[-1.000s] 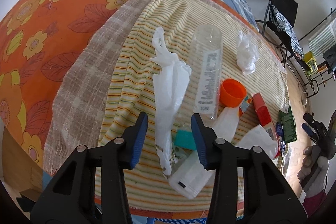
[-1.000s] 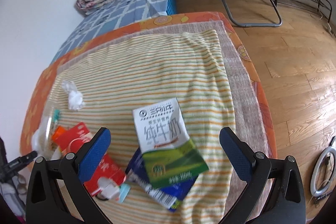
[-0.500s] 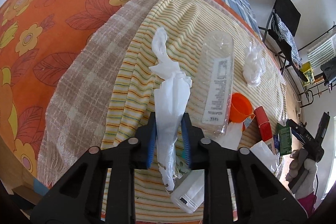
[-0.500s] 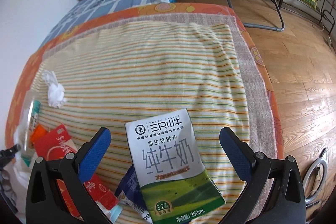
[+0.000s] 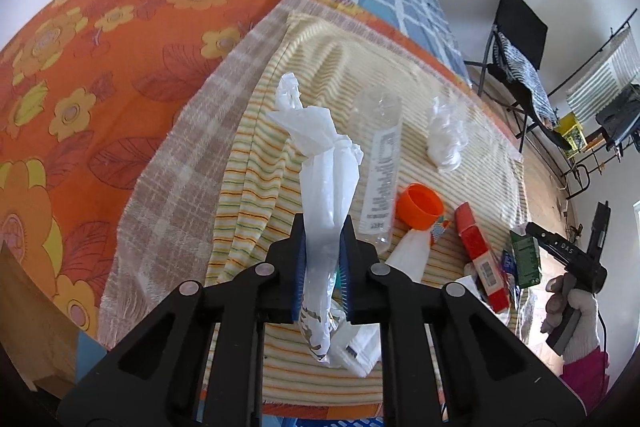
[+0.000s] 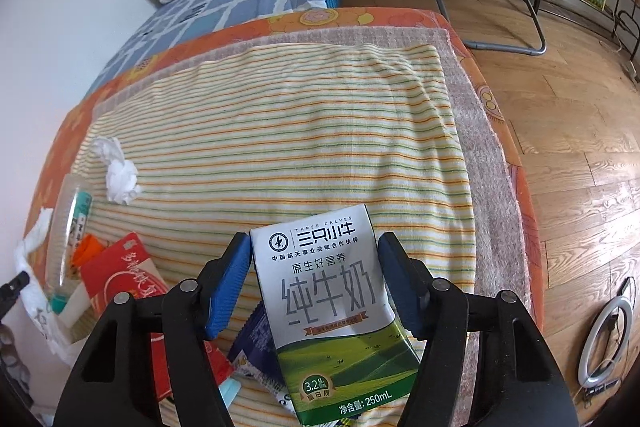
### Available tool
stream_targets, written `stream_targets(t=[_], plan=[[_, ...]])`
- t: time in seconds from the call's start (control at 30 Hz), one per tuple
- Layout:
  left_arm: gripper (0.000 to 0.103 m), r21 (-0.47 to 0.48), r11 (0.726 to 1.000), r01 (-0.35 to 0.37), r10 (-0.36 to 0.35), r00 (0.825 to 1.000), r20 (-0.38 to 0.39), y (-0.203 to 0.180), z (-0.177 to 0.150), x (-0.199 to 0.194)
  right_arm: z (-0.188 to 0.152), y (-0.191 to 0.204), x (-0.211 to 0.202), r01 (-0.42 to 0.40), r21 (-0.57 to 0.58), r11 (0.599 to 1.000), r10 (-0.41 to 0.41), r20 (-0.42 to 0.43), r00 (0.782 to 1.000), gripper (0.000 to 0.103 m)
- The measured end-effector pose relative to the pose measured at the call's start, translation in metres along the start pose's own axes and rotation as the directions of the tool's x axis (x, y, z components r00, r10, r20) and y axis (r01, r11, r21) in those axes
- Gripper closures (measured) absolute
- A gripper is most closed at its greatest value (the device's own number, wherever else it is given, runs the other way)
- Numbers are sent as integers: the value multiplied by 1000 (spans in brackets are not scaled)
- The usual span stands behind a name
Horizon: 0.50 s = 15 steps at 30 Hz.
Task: Collect trash
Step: 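Carry the white bag and milk carton over the blue basket with both tools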
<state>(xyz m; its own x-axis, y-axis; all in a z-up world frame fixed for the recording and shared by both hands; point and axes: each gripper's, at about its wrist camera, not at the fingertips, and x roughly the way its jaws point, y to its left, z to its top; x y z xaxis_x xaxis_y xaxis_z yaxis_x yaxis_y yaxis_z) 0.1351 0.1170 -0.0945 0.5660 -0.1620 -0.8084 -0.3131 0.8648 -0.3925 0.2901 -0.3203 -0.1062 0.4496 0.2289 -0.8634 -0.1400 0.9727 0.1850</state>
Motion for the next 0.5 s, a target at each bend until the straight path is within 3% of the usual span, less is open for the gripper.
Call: stream_targets(t=[0.3,0.5], plan=[[91,33,999,-1,-2,997,80,-6,2,-32,1,-4,-24,-38,46,998,34,77,996,39],[91,63,997,39,-48,986,158,-21,7,-63,-2,2,-43,-44,39,998,38,134,990,39]])
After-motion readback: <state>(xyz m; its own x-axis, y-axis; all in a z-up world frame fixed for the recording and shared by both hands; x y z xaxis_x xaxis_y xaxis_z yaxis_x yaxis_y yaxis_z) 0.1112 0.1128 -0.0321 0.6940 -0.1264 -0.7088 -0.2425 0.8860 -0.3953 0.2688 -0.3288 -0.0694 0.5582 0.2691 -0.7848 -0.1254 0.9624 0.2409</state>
